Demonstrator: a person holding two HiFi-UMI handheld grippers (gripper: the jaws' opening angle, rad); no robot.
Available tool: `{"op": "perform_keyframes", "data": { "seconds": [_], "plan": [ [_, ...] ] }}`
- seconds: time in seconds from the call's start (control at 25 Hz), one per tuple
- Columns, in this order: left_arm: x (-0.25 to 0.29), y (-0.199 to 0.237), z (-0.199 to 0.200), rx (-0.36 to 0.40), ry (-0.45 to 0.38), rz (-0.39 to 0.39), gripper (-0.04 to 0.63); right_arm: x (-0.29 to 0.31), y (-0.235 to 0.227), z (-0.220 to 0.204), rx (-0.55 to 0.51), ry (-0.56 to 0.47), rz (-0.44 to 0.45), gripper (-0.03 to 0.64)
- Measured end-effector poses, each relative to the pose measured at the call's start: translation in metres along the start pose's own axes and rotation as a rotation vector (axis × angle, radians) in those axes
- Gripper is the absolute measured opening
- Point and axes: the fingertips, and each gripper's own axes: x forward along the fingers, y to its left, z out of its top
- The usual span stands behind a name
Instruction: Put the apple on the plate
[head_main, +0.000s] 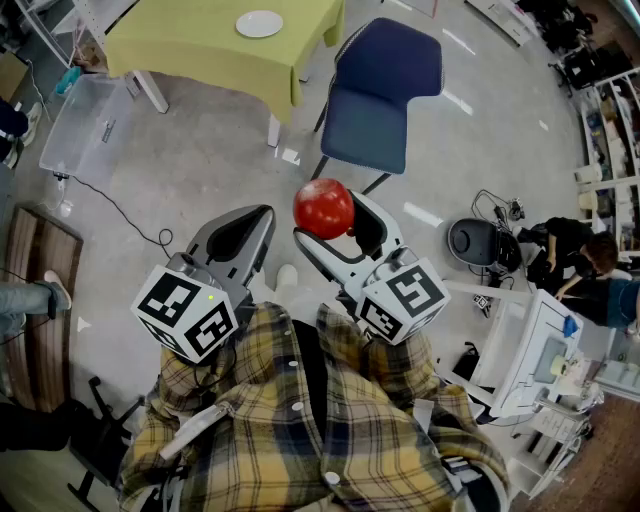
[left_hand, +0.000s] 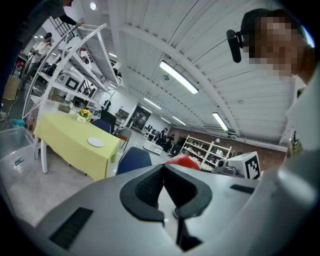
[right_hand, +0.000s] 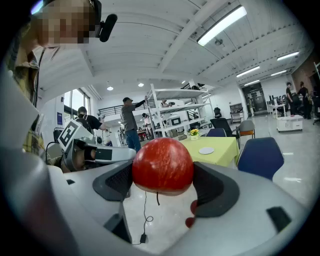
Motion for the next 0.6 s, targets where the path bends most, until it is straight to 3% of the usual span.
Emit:
{"op": "perform_keyframes", "data": {
  "seconds": [0.6],
  "plan": [
    [0.029, -0.017, -0.004, 0.035, -0.026, 0.028, 0.008, -0.019, -0.028, -0.004, 0.016, -0.029, 0.041, 0.365]
  ]
}}
